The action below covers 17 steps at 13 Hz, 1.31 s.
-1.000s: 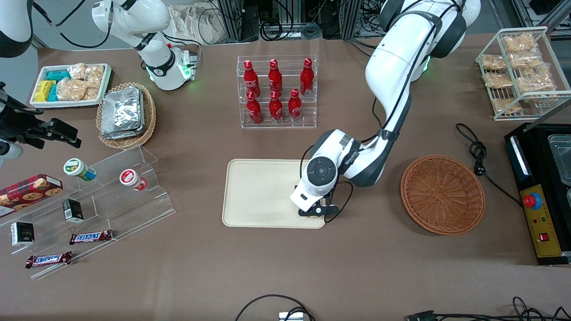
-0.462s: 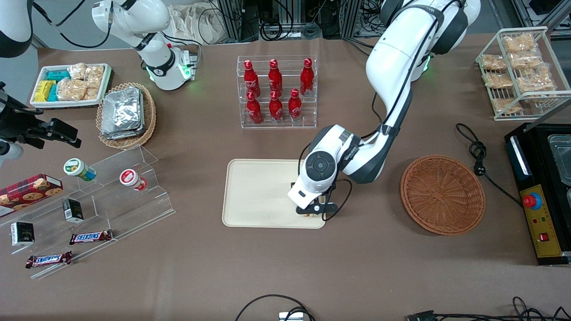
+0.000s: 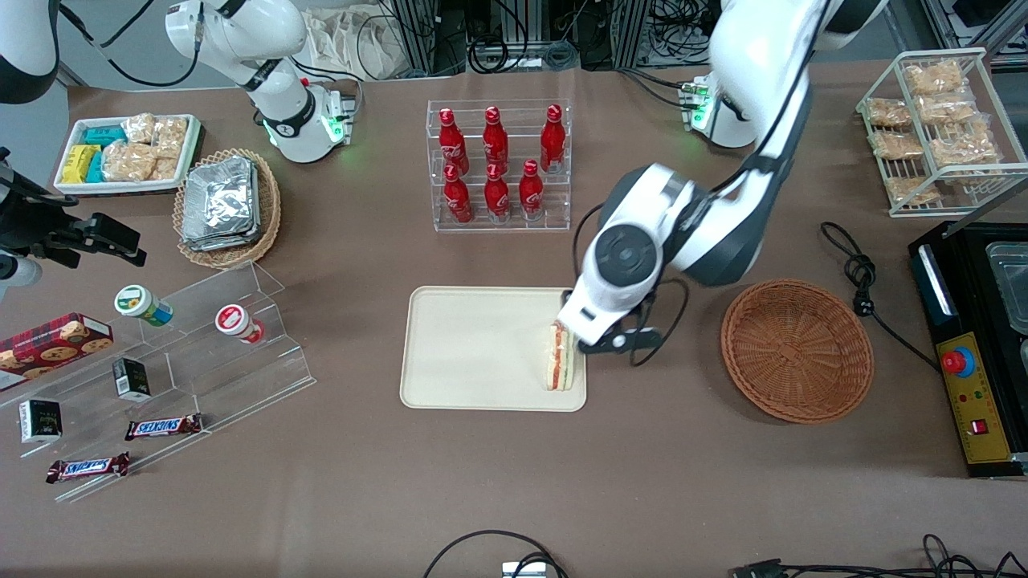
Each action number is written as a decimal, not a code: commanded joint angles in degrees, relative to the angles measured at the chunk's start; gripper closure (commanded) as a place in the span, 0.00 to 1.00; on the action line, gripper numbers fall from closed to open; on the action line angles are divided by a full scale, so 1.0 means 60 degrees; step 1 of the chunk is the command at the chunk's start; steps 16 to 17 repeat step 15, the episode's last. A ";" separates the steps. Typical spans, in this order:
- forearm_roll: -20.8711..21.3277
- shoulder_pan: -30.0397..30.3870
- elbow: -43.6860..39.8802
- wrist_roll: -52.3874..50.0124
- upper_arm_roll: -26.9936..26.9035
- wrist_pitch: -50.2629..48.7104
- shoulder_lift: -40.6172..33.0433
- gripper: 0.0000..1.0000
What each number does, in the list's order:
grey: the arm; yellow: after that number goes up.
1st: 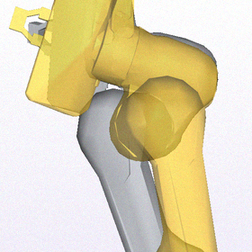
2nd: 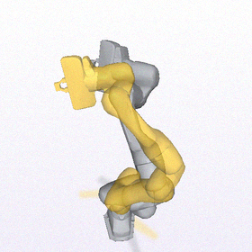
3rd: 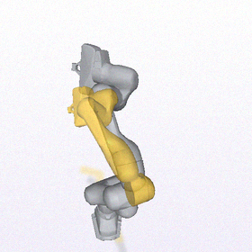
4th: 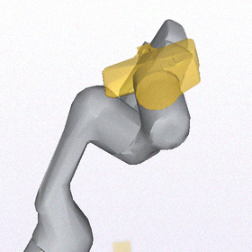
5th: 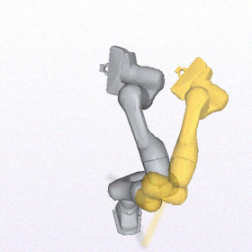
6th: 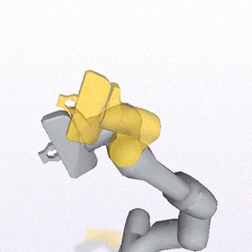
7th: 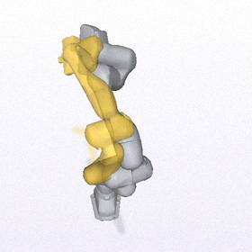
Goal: Place sandwich from basket to tray
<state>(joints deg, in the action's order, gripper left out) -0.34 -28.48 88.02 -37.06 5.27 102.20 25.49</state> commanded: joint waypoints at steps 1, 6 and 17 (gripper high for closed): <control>-0.0046 0.0146 0.3473 0.0593 -0.0072 0.1056 -0.2762 0.00; -0.0061 0.2661 0.2898 0.2382 -0.0072 -0.0564 -0.3751 0.00; -0.1101 0.4659 -0.0372 0.2382 -0.0072 -0.2195 -0.2667 0.00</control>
